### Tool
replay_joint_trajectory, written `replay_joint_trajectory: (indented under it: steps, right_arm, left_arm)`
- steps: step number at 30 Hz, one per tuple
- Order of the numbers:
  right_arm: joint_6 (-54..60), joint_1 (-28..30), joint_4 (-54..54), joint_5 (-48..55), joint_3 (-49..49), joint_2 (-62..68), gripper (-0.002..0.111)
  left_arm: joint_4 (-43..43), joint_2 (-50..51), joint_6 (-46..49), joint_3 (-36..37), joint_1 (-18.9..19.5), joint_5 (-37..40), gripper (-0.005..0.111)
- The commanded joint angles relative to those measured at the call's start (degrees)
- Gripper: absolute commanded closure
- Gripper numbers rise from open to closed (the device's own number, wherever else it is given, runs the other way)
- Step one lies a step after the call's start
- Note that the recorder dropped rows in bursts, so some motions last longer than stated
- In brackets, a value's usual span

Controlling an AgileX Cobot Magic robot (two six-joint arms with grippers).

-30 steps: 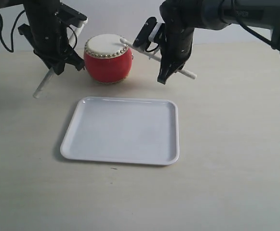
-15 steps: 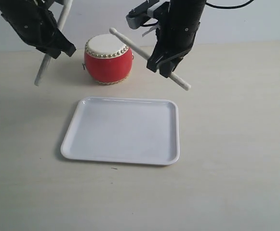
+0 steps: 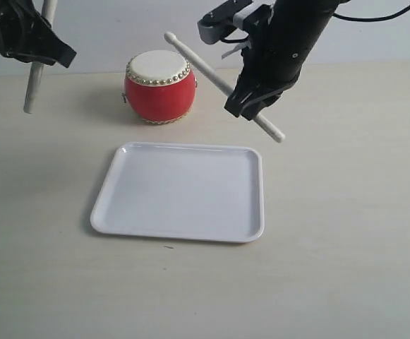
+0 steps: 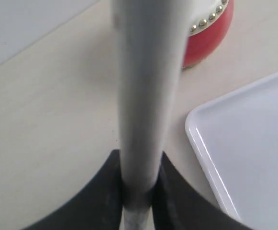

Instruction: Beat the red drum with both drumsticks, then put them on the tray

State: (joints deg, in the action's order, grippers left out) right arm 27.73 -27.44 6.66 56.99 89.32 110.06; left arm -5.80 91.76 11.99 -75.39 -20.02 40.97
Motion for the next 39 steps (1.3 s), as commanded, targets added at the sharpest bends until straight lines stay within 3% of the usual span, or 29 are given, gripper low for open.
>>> replay_joint_trajectory:
  steps: [1, 5, 22, 30, 35, 39]
  right_arm:
    - [4.6, 0.1, 6.4, -2.1, -2.3, -4.2, 0.108]
    - [6.7, 0.1, 8.0, -2.7, -2.7, -4.1, 0.108]
    - [7.0, 0.1, 7.7, -2.3, -3.2, -4.1, 0.108]
    - [14.8, 0.1, 8.4, -3.0, -3.2, -4.1, 0.108]
    - [14.8, -2.4, 5.9, -6.5, -3.1, -3.7, 0.108]
    - [12.5, -6.6, -2.2, -5.7, -1.9, -1.4, 0.108]
  left_arm:
    - [0.9, -4.5, -0.5, 3.1, 0.1, -3.6, 0.107]
    - [1.1, -8.0, -0.5, 5.3, 0.1, -7.1, 0.107]
    - [1.1, -10.5, -0.5, 6.8, 0.1, -5.9, 0.107]
    - [0.4, -10.4, -0.5, 8.6, 0.1, -9.1, 0.107]
    - [-1.6, -11.5, -1.8, 8.7, 0.5, -7.9, 0.107]
    - [-1.6, -12.0, -2.2, 8.7, 2.5, -5.7, 0.107]
